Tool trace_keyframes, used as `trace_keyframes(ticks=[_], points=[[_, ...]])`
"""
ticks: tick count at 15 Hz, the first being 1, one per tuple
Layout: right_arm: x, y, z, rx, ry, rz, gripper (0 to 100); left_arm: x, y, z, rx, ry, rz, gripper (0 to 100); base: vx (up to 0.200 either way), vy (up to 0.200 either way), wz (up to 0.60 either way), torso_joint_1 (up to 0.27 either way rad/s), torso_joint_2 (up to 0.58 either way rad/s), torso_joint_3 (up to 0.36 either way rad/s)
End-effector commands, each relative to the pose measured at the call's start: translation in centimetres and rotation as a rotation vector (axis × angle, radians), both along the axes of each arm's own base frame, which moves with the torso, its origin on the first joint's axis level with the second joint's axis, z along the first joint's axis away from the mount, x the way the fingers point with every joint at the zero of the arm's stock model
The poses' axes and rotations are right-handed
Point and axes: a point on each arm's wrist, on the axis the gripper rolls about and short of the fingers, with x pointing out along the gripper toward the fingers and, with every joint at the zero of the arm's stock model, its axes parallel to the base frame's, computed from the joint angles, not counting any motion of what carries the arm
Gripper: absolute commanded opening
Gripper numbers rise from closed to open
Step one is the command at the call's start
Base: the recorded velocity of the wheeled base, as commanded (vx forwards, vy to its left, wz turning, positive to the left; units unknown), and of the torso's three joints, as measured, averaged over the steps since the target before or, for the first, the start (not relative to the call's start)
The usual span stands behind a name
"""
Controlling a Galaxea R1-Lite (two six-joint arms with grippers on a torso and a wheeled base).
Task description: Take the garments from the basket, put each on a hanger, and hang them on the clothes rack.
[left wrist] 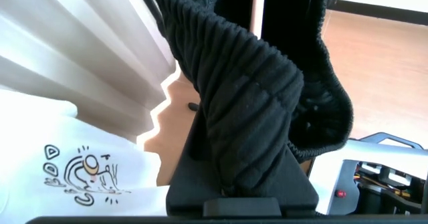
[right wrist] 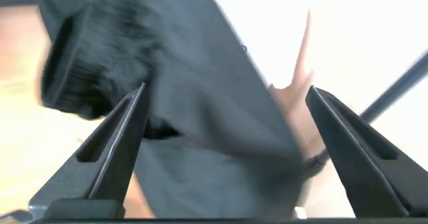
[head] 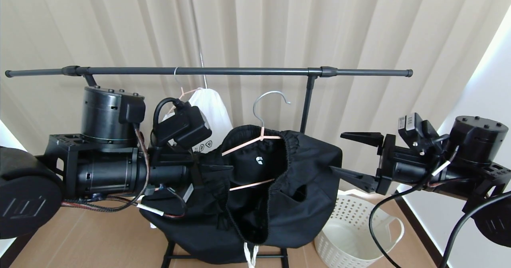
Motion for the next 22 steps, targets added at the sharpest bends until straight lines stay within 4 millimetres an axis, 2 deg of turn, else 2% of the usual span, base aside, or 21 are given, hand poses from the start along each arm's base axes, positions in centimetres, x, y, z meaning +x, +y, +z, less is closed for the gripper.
trace_keyframes(ticks=[1, 5, 13, 19, 20, 22], points=[[0.9, 0.0, -1.7, -0.017, 0.044, -0.005, 100, -0.7, 0.5, 0.3, -0.006, -0.011, 0.004, 0, 0.0, 0.0, 0.0, 0.0, 0.0, 0.0], [2.0, 0.4, -4.8, -0.103, 0.039, 0.017, 100, -0.9, 0.9, 0.6, -0.008, -0.022, 0.02, 0, 0.0, 0.0, 0.0, 0.0, 0.0, 0.0], [3.4, 0.5, -6.1, -0.103, 0.066, 0.012, 100, -1.4, 1.2, 1.1, -0.014, -0.038, 0.029, 0, 0.0, 0.0, 0.0, 0.0, 0.0, 0.0], [3.5, 0.5, -6.2, -0.115, 0.064, -0.024, 100, -1.6, 1.3, 1.2, -0.017, -0.043, 0.029, 0, 0.0, 0.0, 0.0, 0.0, 0.0, 0.0], [3.6, 0.6, -6.1, -0.115, 0.061, -0.025, 0, -1.6, 1.3, 1.2, -0.018, -0.044, 0.029, 0, 0.0, 0.0, 0.0, 0.0, 0.0, 0.0], [3.6, 0.5, -6.0, -0.113, 0.06, -0.023, 0, -1.7, 1.4, 1.3, -0.029, -0.033, 0.037, 0, 0.0, 0.0, 0.0, 0.0, 0.0, 0.0]])
